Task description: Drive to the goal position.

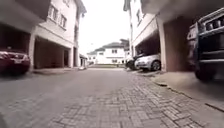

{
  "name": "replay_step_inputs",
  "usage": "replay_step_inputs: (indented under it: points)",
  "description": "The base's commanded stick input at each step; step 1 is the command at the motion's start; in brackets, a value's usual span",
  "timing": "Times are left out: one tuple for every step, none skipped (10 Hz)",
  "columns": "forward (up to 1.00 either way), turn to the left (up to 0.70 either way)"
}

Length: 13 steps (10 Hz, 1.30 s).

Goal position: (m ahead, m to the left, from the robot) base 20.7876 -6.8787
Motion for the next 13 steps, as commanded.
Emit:
replay_step_inputs:
  points:
    - [0.70, 0.00]
    - [0.70, 0.00]
    - [0.70, 0.00]
    - [0.70, 0.00]
    - [0.70, 0.00]
    - [0.70, 0.00]
    - [0.70, 0.00]
    - [0.70, 0.00]
    - [0.70, 0.00]
    - [0.70, 0.00]
    - [0.70, 0.00]
    - [0.70, 0.00]
    - [0.70, 0.00]
